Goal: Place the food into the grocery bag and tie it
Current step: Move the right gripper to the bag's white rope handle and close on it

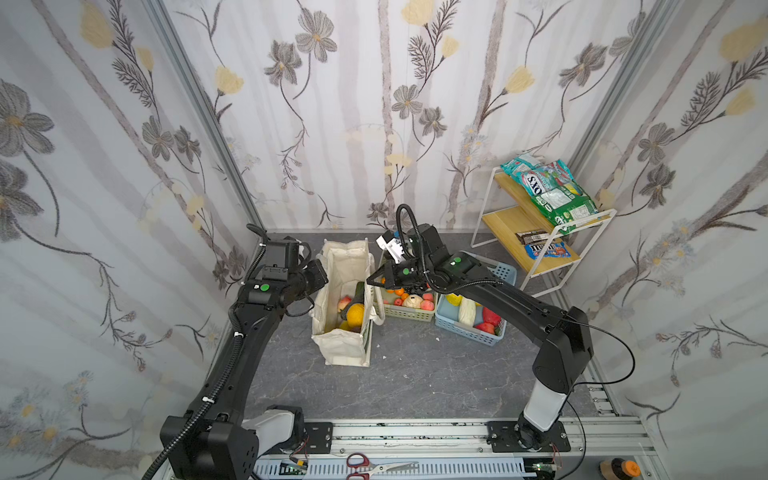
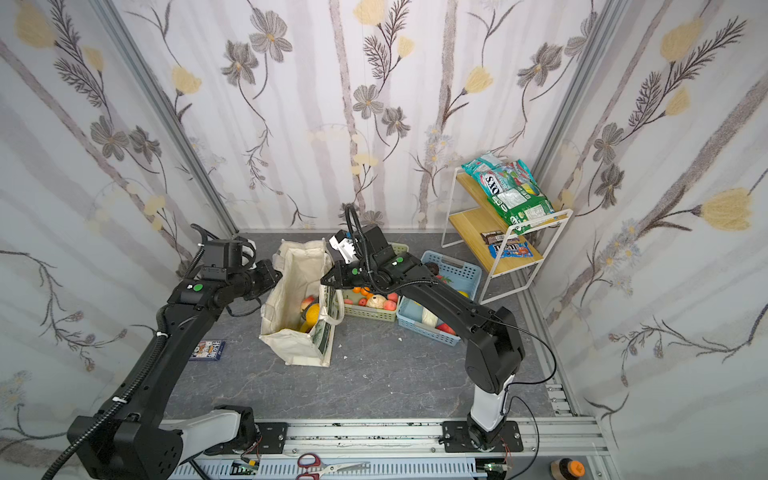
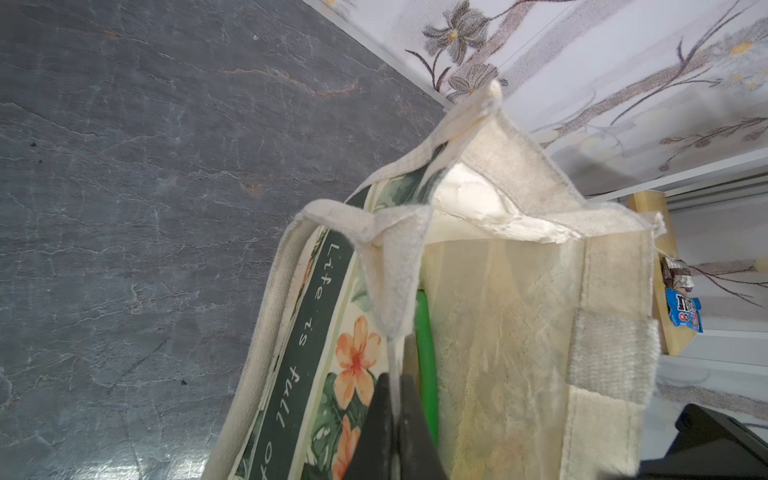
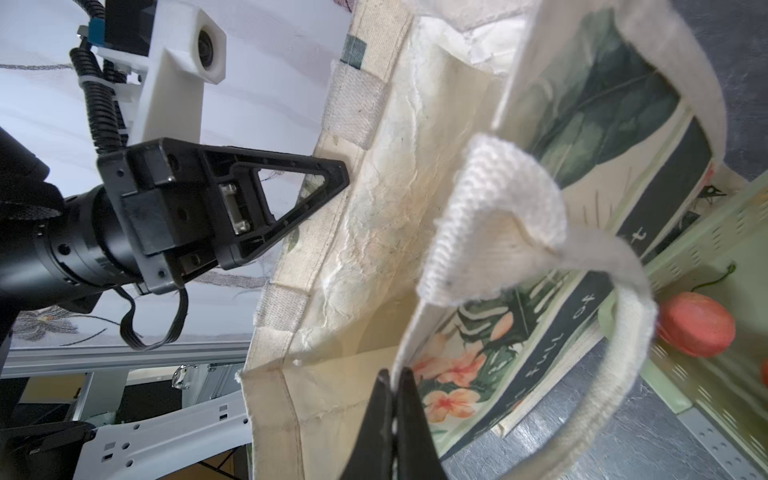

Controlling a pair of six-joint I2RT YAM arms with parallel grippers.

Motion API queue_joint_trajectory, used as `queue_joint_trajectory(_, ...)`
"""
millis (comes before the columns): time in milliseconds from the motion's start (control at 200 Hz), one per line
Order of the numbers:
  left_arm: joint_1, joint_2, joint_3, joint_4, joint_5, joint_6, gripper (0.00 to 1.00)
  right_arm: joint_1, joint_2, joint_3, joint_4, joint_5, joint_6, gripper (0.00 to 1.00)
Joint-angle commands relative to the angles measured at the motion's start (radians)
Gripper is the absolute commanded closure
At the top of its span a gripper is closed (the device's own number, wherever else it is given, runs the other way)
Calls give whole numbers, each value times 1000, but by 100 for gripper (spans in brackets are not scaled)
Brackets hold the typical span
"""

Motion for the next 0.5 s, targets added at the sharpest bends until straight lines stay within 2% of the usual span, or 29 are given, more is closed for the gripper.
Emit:
queue_joint_trajectory(0, -6, 4, -4, 21, -15, -23, 100, -9, -4, -17, 41, 16, -7, 95)
queue_joint_trajectory(160, -1, 0, -19, -22, -89, -19, 100, -21, 23, -40, 36, 27, -15, 86)
queue_joint_trajectory(350, 16, -4, -48, -15, -86, -19, 100, -41, -7, -108, 45, 48, -9, 58)
queue_joint_trajectory(495, 25, -5, -51, -12, -79, -17, 100, -66, -83, -192, 85, 64, 23, 49)
